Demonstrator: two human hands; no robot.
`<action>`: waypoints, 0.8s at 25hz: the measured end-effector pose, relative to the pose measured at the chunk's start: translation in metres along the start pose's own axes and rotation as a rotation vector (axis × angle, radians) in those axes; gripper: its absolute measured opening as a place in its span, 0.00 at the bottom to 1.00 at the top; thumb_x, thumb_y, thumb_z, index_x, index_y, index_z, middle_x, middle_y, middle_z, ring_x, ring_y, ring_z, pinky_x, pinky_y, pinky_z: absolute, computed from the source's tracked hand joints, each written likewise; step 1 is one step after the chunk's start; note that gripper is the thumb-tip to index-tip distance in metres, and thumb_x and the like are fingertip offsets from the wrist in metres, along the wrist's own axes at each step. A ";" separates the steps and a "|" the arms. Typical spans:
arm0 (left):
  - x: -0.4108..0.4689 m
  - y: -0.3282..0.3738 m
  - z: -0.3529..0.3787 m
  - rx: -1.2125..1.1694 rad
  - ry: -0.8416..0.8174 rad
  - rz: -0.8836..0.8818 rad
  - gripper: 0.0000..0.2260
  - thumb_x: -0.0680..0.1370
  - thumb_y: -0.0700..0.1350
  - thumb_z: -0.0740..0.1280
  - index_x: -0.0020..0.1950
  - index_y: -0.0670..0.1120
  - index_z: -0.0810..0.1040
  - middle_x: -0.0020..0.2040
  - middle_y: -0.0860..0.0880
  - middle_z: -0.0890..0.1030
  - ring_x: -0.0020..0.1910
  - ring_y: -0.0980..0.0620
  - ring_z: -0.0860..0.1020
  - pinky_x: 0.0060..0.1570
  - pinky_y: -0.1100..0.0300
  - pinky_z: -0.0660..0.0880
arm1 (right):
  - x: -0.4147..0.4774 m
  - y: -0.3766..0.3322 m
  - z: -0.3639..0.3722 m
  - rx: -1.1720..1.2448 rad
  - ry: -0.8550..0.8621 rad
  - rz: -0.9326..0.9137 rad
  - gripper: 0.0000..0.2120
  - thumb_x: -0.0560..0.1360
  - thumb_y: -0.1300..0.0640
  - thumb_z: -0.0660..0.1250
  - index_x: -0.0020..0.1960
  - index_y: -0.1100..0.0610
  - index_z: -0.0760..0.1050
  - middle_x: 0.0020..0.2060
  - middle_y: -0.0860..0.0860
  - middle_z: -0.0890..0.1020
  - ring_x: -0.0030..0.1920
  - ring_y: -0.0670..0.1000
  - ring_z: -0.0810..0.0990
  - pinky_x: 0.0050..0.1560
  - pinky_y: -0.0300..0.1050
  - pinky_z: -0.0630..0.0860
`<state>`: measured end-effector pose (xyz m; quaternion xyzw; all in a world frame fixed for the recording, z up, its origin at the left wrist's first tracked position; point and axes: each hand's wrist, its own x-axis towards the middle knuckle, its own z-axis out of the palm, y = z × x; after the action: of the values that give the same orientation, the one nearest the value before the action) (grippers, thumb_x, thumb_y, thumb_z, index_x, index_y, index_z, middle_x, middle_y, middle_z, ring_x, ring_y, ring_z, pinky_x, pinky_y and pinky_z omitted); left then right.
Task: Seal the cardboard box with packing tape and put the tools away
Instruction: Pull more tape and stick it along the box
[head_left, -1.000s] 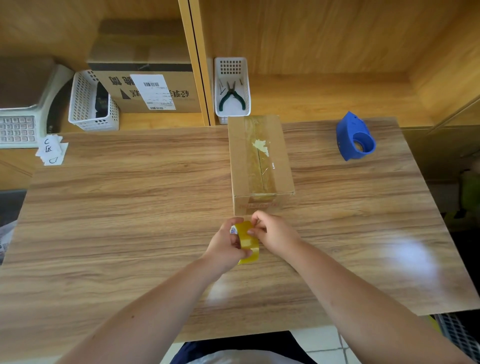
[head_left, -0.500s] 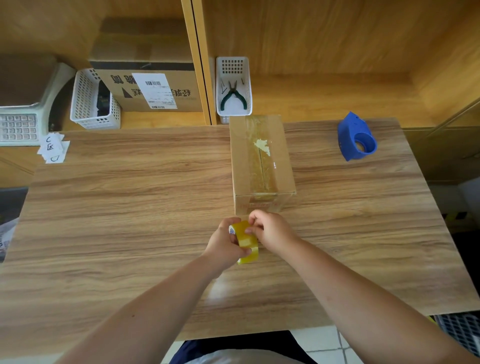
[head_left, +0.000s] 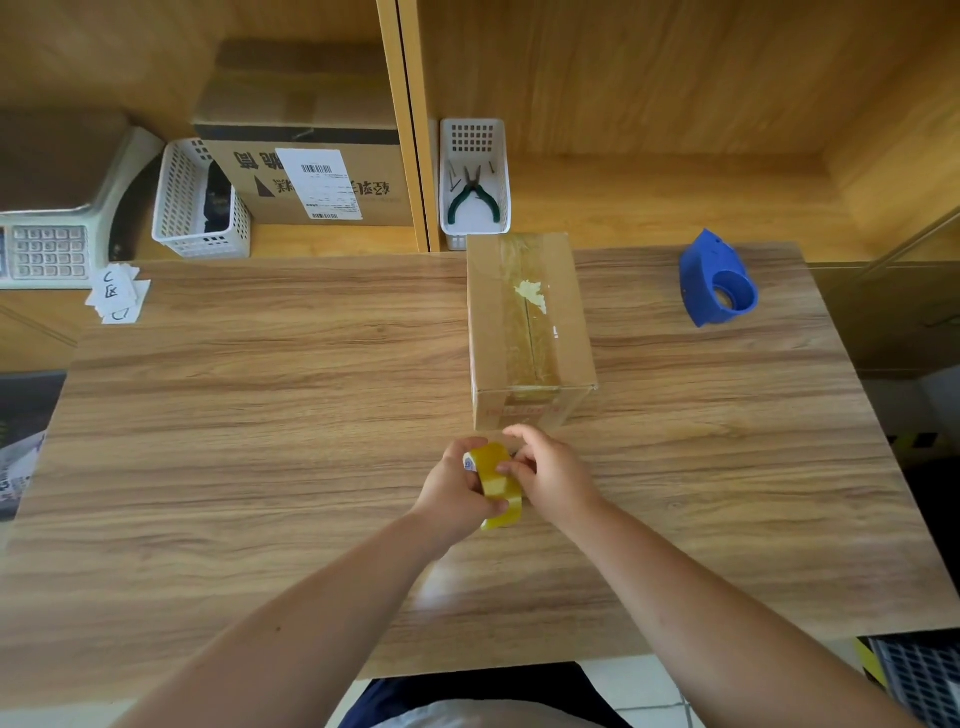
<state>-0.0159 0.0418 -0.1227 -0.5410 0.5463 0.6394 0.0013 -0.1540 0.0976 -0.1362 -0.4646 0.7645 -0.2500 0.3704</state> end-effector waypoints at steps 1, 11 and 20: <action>0.000 0.001 0.000 -0.007 0.004 -0.002 0.34 0.68 0.34 0.74 0.69 0.54 0.65 0.33 0.52 0.80 0.35 0.56 0.78 0.39 0.62 0.76 | 0.000 0.000 0.000 -0.004 0.009 0.009 0.18 0.75 0.54 0.69 0.64 0.54 0.74 0.47 0.53 0.85 0.48 0.52 0.81 0.43 0.40 0.69; -0.011 0.008 0.011 -0.019 -0.024 0.064 0.34 0.69 0.32 0.72 0.68 0.55 0.66 0.39 0.43 0.83 0.36 0.53 0.77 0.43 0.58 0.76 | -0.014 0.007 -0.020 -0.065 0.098 -0.033 0.11 0.70 0.52 0.74 0.51 0.54 0.81 0.44 0.50 0.82 0.46 0.49 0.79 0.44 0.44 0.73; -0.022 0.021 0.020 0.116 -0.001 0.291 0.32 0.70 0.32 0.71 0.69 0.52 0.65 0.35 0.49 0.82 0.34 0.50 0.80 0.44 0.61 0.78 | -0.006 -0.003 -0.045 0.140 0.091 0.111 0.03 0.71 0.58 0.73 0.42 0.52 0.79 0.38 0.50 0.82 0.35 0.46 0.74 0.37 0.35 0.70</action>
<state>-0.0333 0.0607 -0.0964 -0.4549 0.6549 0.6005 -0.0598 -0.1868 0.1031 -0.1056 -0.3827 0.7858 -0.3027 0.3799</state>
